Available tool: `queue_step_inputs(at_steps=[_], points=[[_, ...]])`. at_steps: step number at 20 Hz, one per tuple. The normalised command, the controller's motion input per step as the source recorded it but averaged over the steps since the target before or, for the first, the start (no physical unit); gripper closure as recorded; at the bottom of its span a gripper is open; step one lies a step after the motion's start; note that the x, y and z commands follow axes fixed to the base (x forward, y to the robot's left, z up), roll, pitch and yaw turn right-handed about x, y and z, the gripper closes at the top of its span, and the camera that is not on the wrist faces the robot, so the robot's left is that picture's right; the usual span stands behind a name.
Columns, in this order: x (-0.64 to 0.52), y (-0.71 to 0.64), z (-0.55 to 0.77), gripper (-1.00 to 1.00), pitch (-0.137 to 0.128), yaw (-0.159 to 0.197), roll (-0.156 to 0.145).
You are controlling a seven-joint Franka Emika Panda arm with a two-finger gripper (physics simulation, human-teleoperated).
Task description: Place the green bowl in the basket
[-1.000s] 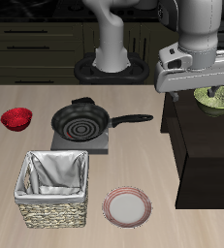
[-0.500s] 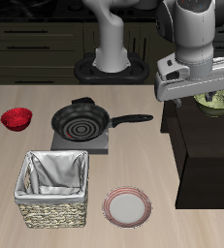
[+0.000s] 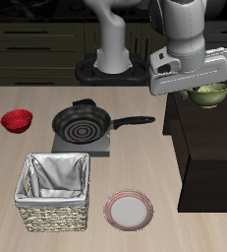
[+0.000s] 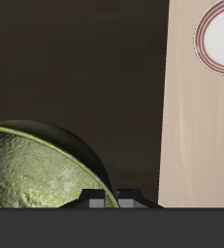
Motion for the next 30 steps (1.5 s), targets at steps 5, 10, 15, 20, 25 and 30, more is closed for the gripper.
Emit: queue_step_inputs(at_steps=[5, 10, 15, 20, 25, 30], points=[[-0.06, -0.17, 0.19, 1.0, -0.044, -0.025, -0.007], [-0.1, -0.33, 0.16, 1.0, -0.031, -0.013, -0.021], [-0.12, -0.45, 0.11, 1.0, -0.043, 0.026, -0.069], [-0.07, -0.48, 0.02, 1.0, -0.005, 0.007, -0.067], [-0.14, -0.57, 0.08, 1.0, -0.017, -0.032, -0.082], [-0.32, -0.62, 0.03, 1.0, -0.034, -0.002, -0.064]])
